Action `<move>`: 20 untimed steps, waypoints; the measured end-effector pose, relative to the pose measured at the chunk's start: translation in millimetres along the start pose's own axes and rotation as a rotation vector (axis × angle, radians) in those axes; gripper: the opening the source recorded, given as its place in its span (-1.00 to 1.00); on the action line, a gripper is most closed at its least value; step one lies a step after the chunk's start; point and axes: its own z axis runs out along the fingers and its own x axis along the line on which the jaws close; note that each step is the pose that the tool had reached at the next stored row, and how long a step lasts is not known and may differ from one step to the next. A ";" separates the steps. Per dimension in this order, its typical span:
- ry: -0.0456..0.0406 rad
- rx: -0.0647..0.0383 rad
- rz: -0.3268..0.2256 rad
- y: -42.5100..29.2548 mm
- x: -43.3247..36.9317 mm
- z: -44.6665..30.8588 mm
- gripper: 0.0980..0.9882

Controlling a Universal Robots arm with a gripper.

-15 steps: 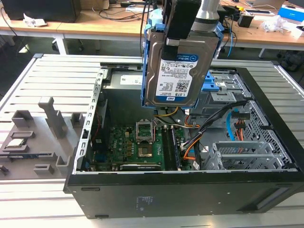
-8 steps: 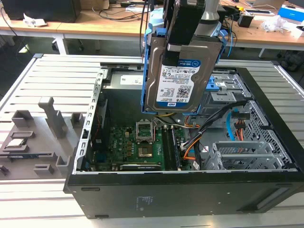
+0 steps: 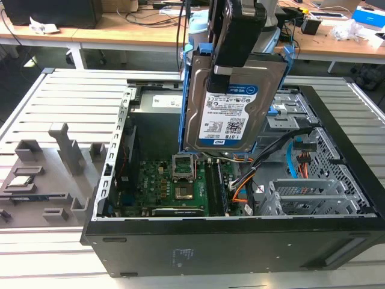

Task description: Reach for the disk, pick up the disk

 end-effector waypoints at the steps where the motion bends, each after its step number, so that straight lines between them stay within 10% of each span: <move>1: 0.0001 0.000 0.000 -0.1 2.8 0.0 -0.39; 20: -0.0001 0.000 0.000 -1.2 39.3 0.5 -0.39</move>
